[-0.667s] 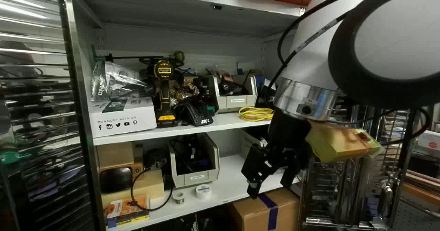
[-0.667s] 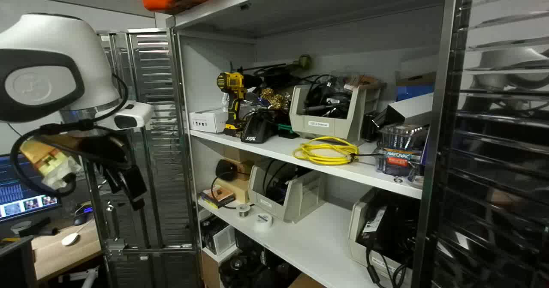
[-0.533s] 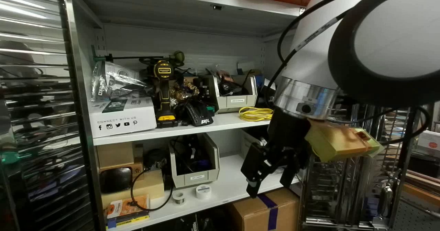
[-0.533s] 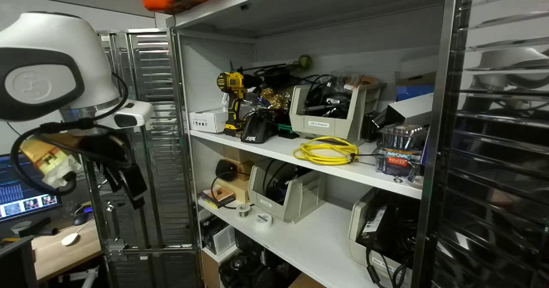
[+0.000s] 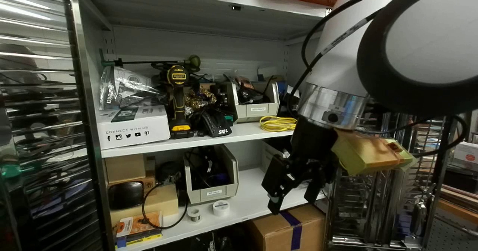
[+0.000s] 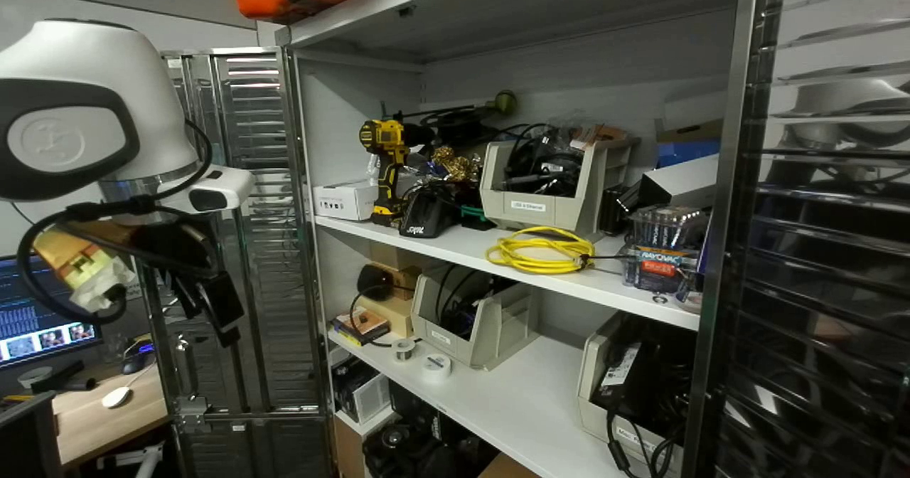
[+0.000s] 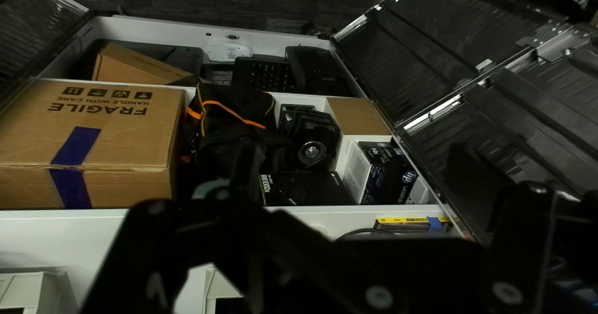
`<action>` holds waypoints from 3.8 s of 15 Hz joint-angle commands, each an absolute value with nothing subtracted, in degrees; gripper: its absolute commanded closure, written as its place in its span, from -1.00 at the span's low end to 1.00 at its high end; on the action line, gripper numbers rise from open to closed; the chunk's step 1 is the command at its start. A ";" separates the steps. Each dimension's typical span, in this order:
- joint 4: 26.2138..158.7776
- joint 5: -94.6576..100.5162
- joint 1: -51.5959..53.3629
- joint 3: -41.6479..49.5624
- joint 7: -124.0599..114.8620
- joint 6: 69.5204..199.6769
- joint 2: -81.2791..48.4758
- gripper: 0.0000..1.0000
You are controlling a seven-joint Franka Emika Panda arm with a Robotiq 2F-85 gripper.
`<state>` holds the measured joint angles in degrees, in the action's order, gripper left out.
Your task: Pick up the yellow cable and put it in the tool box
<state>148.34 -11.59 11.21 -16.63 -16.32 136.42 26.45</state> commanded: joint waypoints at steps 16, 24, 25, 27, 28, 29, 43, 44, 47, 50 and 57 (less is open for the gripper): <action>132.60 -14.48 1.60 -5.08 -25.80 140.57 11.72 -1.00; 121.32 -8.66 -4.77 -2.79 -40.67 140.54 4.89 -1.00; 119.41 -7.80 -4.93 -2.48 -42.03 140.09 3.47 -1.00; 114.79 -4.46 -4.93 -1.94 -45.39 138.53 -0.23 -1.00; 112.10 -3.87 -4.55 -1.55 -46.05 137.61 -2.52 -1.00; 109.72 -3.71 -4.14 -1.16 -46.48 136.66 -4.48 -1.00; 98.05 -3.18 -0.89 2.36 -49.91 129.08 -11.81 -1.00; 98.30 -3.42 -1.10 2.65 -49.80 128.10 -11.88 -1.00; 98.26 -3.05 -1.32 3.74 -50.29 127.31 -12.31 -1.00; 98.00 -2.78 -1.01 4.35 -50.84 132.18 -12.73 -1.00; 96.16 -1.18 0.43 4.40 -52.53 132.35 -15.54 -1.00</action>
